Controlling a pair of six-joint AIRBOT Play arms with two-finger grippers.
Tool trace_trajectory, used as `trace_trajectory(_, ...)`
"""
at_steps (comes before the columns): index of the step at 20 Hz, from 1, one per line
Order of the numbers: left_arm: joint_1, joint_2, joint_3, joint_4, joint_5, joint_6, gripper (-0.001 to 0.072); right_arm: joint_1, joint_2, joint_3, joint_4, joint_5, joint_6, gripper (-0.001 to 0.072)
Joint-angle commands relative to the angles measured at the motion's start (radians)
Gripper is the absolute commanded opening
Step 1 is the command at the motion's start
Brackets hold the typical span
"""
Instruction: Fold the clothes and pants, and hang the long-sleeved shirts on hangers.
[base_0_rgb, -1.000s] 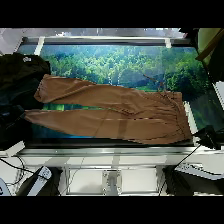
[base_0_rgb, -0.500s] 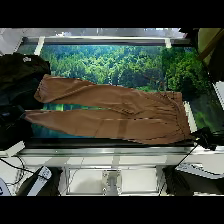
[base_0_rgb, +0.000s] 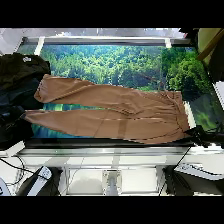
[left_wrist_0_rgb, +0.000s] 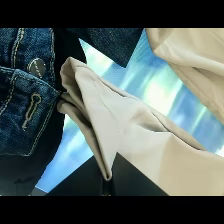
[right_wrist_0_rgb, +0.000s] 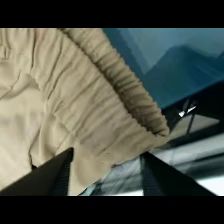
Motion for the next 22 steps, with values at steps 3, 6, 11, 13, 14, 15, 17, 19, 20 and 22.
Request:
trace_trajectory(3,0.000,0.000,0.001,0.036,0.000,0.000,0.0015,0.020,0.000,-0.008,0.090,-0.053,-0.003,0.0342)
trace_trajectory(6,0.000,0.000,0.001,0.036,0.000,0.000,0.0014,0.020,0.000,-0.006,0.104,-0.050,-0.006,0.0052)
trace_trajectory(11,0.001,0.006,0.050,0.167,-0.071,0.000,0.0014,0.018,0.064,0.103,0.022,0.144,-0.006,0.0050)
trace_trajectory(13,0.001,0.018,0.097,0.277,-0.145,-0.006,0.0014,0.006,0.159,0.145,-0.109,0.220,-0.005,0.0050)
trace_trajectory(14,0.001,0.029,0.114,0.318,-0.172,-0.008,0.0014,-0.017,0.219,0.151,-0.146,0.239,-0.006,0.0050)
trace_trajectory(15,0.001,0.038,0.126,0.349,-0.187,-0.008,0.0014,-0.051,0.272,0.154,-0.166,0.251,-0.006,0.0050)
trace_trajectory(17,0.001,0.052,0.151,0.394,-0.190,-0.008,0.0014,-0.135,0.373,0.158,-0.169,0.272,-0.006,0.0049)
trace_trajectory(19,-0.008,0.045,0.196,0.378,-0.163,-0.008,0.0013,-0.163,0.444,0.185,-0.155,0.248,-0.004,0.0048)
trace_trajectory(20,-0.028,0.030,0.224,0.379,-0.134,-0.013,0.0012,-0.157,0.456,0.204,-0.080,0.222,-0.004,0.0048)
trace_trajectory(22,-0.111,-0.050,0.307,0.378,-0.079,-0.061,0.0012,-0.101,0.448,0.224,0.085,0.139,-0.004,0.0048)
